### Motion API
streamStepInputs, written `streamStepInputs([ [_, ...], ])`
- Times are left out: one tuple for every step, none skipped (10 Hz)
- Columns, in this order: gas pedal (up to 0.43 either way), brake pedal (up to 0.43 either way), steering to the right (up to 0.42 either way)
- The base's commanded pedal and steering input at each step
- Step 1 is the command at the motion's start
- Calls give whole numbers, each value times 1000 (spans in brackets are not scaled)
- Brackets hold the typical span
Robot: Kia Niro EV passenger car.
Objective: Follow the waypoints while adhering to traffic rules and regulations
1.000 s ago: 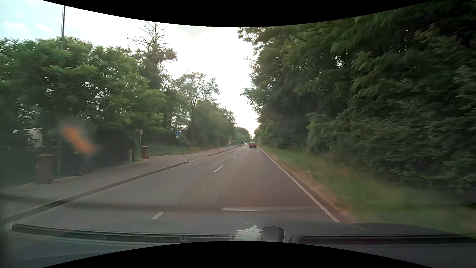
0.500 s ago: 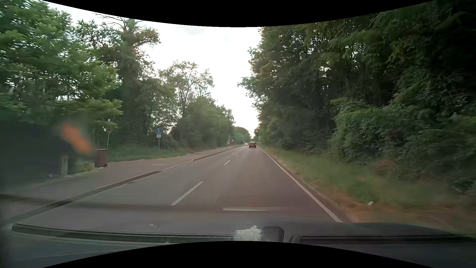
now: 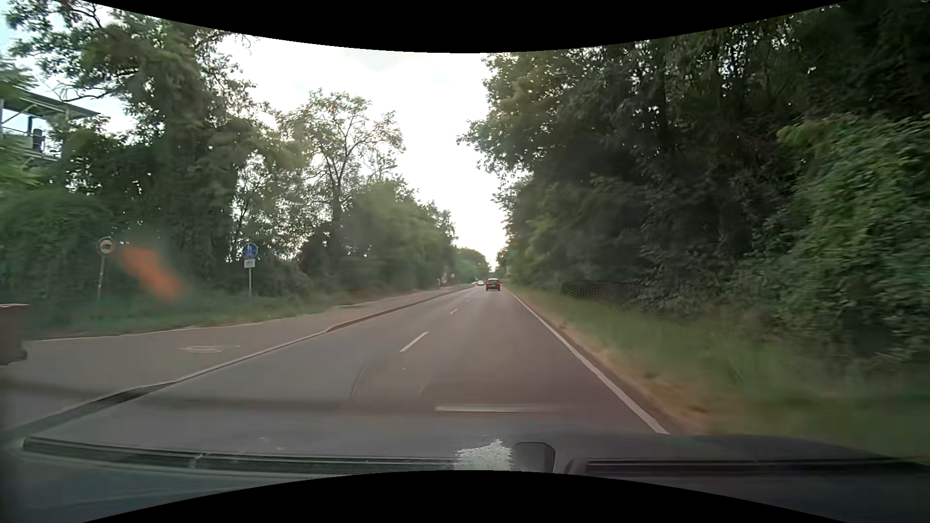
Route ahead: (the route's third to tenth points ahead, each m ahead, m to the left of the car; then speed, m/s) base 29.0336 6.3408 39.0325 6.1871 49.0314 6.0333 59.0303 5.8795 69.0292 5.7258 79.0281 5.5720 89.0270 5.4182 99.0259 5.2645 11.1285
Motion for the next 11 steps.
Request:
streamStepInputs([
  [59, 0, -2],
  [59, 0, -2],
  [59, 0, -1],
  [59, 0, -2],
  [59, 0, -1],
  [59, 0, -2],
  [59, 0, -1],
  [59, 0, -2],
  [59, 0, -2],
  [59, 0, -2],
  [59, 0, -2],
])
